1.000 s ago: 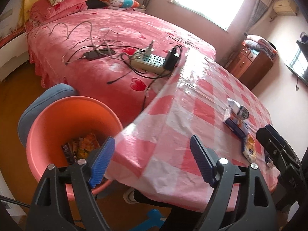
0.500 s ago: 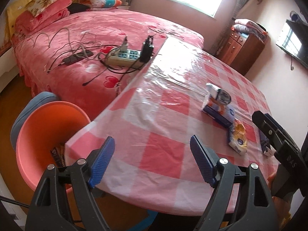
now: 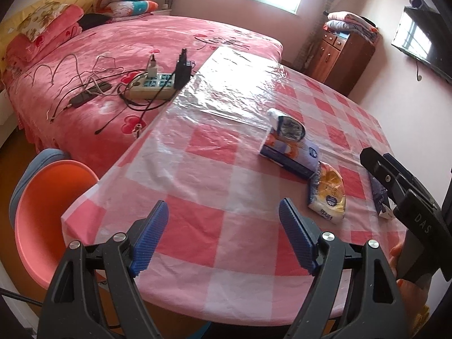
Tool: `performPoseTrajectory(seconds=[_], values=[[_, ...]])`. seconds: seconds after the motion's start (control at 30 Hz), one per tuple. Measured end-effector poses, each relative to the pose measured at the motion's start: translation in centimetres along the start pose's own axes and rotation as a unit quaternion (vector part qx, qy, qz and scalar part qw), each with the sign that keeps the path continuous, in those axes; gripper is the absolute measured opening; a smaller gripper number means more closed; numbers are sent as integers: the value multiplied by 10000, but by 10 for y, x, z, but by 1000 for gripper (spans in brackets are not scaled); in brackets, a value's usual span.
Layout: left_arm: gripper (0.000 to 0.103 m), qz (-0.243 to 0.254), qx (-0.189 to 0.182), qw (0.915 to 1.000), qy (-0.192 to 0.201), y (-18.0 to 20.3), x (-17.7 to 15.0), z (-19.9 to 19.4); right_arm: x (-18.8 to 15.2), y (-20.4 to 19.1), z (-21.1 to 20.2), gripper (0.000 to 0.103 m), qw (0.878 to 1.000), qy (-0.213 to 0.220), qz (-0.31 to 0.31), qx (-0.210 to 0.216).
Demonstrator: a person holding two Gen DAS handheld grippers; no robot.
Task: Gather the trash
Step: 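Move both tools back to the table toward the white milk box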
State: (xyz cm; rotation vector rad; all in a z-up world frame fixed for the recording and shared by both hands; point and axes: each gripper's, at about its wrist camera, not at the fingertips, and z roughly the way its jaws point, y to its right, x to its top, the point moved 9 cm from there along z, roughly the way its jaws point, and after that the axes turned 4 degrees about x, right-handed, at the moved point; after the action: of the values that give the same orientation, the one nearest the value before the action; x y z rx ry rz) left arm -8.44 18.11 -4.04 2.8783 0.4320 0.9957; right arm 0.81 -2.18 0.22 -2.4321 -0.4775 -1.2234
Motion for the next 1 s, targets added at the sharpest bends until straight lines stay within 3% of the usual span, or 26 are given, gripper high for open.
performPoseTrajectory(seconds=[0.67, 1.0], values=[[81, 417, -73, 9990, -108, 52, 3, 12, -5, 53, -2, 92, 9984, -133, 483, -264], [81, 432, -204, 9989, 23, 71, 26, 25, -8, 116, -8, 92, 9882, -238, 1445, -452]])
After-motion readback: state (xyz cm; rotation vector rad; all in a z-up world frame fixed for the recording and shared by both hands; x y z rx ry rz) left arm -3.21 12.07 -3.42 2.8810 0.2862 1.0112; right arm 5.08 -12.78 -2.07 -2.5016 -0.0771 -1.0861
